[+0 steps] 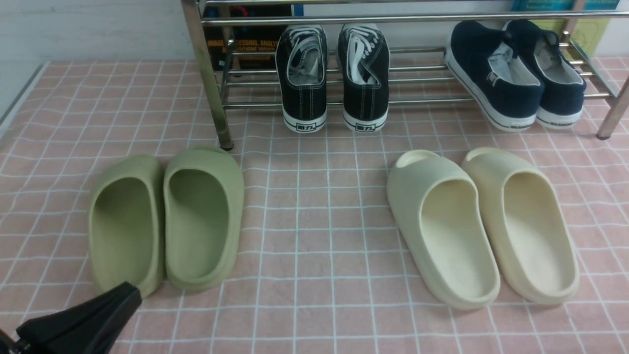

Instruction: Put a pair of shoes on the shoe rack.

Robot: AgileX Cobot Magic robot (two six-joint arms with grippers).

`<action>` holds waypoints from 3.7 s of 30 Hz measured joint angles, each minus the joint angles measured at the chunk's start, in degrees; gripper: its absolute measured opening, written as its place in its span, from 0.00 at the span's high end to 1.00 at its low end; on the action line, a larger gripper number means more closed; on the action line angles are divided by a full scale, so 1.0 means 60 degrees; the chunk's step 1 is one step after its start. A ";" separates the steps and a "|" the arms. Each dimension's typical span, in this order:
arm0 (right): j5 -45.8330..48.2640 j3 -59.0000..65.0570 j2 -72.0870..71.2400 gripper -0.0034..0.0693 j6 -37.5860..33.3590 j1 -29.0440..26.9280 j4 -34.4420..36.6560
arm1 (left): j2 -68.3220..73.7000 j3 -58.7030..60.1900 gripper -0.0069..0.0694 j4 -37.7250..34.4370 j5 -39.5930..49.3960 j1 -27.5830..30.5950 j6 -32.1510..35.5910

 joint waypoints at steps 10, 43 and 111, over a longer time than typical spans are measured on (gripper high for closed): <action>0.0000 0.0000 0.0000 0.62 0.0000 0.0000 0.0000 | 0.0000 0.0290 0.86 -0.0205 0.3145 0.0046 0.0000; 0.0000 0.0000 0.0000 0.62 0.0000 0.0000 0.0007 | -0.2301 0.1135 0.81 -1.1258 0.2909 0.5877 0.9567; 0.0000 0.0000 0.0000 0.62 0.0000 0.0000 0.0007 | -0.2301 0.1116 0.90 -1.1949 0.3018 0.5684 1.0509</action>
